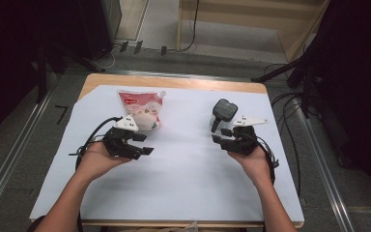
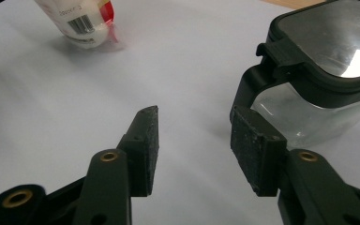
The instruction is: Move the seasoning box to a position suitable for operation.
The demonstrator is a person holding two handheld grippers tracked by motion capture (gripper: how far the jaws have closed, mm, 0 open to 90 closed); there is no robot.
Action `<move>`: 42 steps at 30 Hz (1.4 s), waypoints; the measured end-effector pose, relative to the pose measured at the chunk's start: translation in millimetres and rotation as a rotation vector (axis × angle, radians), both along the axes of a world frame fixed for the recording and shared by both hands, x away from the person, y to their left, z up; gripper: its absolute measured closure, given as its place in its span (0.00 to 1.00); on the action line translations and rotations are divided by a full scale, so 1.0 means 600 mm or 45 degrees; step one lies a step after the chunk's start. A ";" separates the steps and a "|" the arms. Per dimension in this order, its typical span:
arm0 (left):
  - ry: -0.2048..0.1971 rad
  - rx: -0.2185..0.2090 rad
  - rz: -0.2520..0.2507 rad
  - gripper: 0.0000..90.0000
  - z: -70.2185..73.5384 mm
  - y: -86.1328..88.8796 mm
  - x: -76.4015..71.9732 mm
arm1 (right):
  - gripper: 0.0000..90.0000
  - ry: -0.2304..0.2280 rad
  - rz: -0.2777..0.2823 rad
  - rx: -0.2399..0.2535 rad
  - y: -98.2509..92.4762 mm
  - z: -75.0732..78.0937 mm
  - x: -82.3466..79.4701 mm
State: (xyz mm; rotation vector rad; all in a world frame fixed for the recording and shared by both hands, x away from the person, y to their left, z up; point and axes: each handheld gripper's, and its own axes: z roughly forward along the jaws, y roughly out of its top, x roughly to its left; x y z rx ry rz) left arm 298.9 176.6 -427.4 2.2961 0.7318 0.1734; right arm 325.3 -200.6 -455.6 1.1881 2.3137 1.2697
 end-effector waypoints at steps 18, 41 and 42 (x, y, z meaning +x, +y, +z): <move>0.037 -0.069 -0.019 0.45 0.005 0.000 -0.005 | 0.94 0.051 -0.072 -0.011 0.012 0.000 0.004; 0.030 -0.074 0.038 0.44 0.004 0.021 -0.023 | 1.00 0.049 -0.140 -0.051 -0.014 -0.005 0.054; 0.033 -0.067 0.033 0.44 0.004 0.020 -0.022 | 1.00 0.060 -0.155 -0.069 -0.012 -0.012 0.058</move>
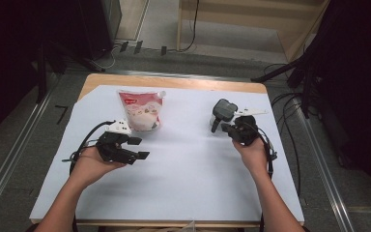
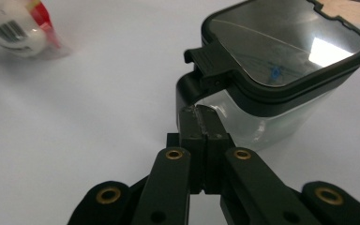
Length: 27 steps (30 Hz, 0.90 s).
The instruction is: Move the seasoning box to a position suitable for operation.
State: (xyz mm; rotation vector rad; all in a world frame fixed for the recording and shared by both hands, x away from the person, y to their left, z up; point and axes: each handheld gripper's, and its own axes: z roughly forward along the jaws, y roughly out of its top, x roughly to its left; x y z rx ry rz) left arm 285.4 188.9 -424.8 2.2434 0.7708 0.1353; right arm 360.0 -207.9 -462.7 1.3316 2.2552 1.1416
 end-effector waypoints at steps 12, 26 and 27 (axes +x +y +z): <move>0.009 -0.001 -0.004 0.45 -0.005 -0.001 0.002 | 1.00 0.005 -0.054 -0.049 0.031 -0.024 0.011; 0.027 -0.022 -0.005 0.45 -0.012 0.005 0.003 | 1.00 -0.041 -0.049 0.021 0.065 -0.032 0.019; 0.027 -0.022 -0.005 0.45 -0.012 0.005 0.003 | 1.00 -0.041 -0.049 0.021 0.065 -0.032 0.019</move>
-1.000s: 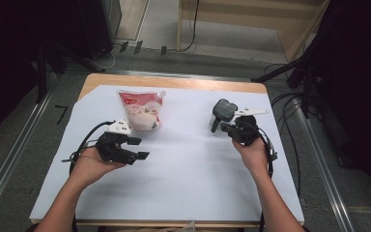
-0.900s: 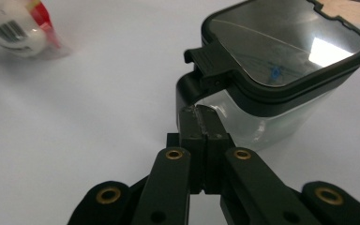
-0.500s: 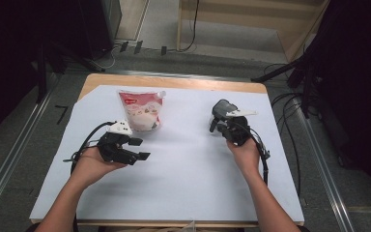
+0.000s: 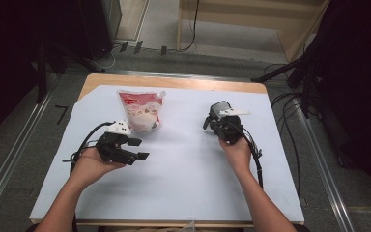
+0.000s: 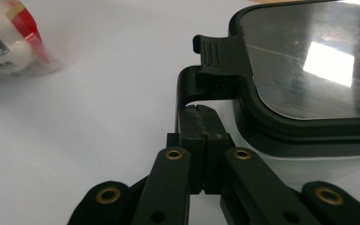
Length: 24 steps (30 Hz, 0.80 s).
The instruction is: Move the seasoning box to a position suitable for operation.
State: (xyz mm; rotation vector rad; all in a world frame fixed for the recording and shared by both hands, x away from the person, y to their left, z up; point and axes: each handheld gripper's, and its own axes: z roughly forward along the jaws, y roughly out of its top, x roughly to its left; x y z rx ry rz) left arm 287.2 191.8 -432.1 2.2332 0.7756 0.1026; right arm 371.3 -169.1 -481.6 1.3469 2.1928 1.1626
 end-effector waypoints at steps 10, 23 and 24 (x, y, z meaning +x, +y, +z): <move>-0.008 -0.006 -0.008 0.45 0.002 0.003 0.001 | 0.89 0.010 0.052 0.031 -0.009 0.013 -0.009; -0.010 -0.009 -0.034 0.45 0.003 -0.004 0.013 | 0.59 -0.064 0.072 0.025 -0.051 0.040 -0.051; -0.012 -0.009 -0.031 0.45 0.003 -0.005 0.013 | 0.58 -0.072 0.066 0.029 -0.056 0.041 -0.052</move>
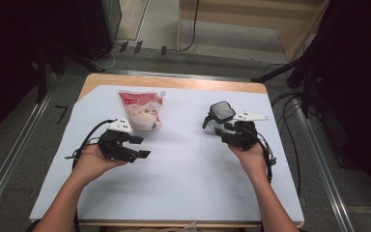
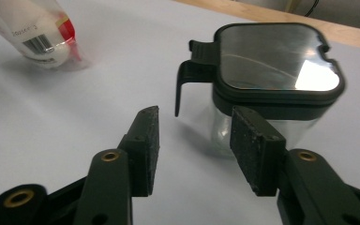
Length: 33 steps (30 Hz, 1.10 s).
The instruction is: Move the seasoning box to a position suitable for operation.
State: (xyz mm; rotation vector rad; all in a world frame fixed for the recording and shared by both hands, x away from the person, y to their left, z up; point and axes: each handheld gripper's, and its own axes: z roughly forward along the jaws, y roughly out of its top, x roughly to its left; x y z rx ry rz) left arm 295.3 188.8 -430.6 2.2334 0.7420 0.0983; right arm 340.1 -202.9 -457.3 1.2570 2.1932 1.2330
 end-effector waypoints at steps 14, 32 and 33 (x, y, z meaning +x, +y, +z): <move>0.007 0.004 -0.002 0.45 -0.003 0.000 0.000 | 0.39 -0.049 -0.052 0.058 -0.048 0.002 0.010; 0.016 0.010 0.042 0.45 -0.004 0.016 -0.017 | 0.08 0.072 -0.039 0.057 -0.036 -0.030 0.073; 0.015 0.012 0.048 0.45 -0.004 0.018 -0.018 | 0.07 0.074 -0.027 0.032 -0.031 -0.036 0.078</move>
